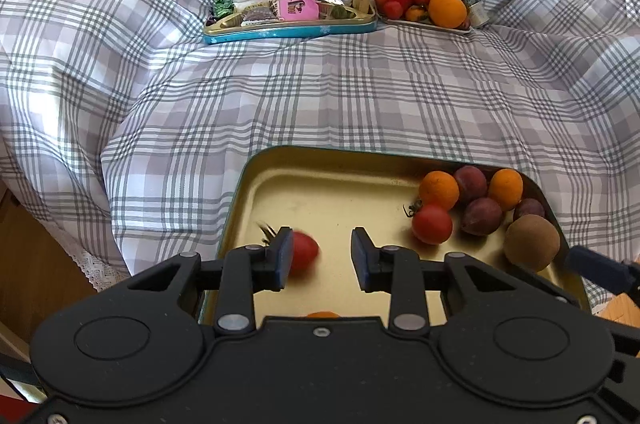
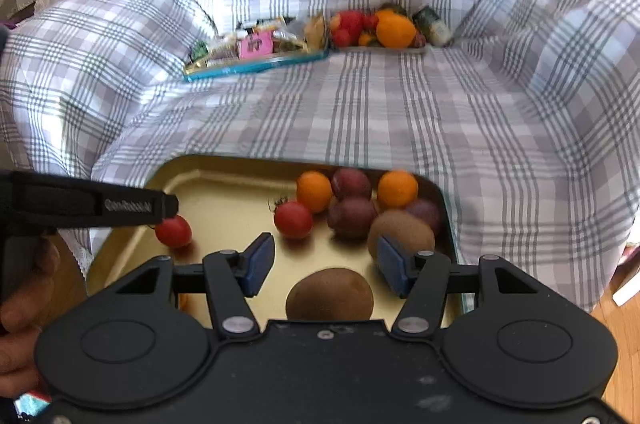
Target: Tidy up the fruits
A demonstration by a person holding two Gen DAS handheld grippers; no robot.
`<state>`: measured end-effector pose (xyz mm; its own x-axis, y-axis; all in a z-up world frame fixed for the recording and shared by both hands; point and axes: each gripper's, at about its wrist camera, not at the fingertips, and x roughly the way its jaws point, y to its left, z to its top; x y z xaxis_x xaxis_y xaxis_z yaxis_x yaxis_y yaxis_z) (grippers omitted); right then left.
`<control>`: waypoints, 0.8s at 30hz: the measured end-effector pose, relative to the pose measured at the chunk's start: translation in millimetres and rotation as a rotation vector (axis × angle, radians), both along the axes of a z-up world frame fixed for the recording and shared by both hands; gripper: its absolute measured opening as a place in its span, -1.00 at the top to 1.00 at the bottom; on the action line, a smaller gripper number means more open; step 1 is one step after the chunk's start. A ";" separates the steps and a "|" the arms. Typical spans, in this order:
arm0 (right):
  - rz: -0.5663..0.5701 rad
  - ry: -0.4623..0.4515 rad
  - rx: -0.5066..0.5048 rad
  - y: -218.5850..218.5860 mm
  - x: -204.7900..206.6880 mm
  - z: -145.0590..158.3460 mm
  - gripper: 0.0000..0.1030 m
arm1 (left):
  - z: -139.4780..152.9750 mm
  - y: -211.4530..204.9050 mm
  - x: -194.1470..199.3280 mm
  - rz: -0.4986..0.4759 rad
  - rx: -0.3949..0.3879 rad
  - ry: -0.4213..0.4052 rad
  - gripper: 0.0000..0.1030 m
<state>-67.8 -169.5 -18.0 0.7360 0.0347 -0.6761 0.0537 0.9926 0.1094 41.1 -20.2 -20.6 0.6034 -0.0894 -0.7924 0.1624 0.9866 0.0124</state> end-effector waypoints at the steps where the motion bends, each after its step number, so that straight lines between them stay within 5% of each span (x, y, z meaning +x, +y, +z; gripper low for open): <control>1: 0.002 -0.002 -0.002 0.6 -0.1 0.6 -0.18 | -0.8 -0.1 0.2 0.000 -0.006 0.007 0.19; 24: -0.026 0.048 -0.012 -4.2 4.6 -4.7 -0.18 | -0.4 -2.4 -5.9 -0.003 0.030 0.035 0.19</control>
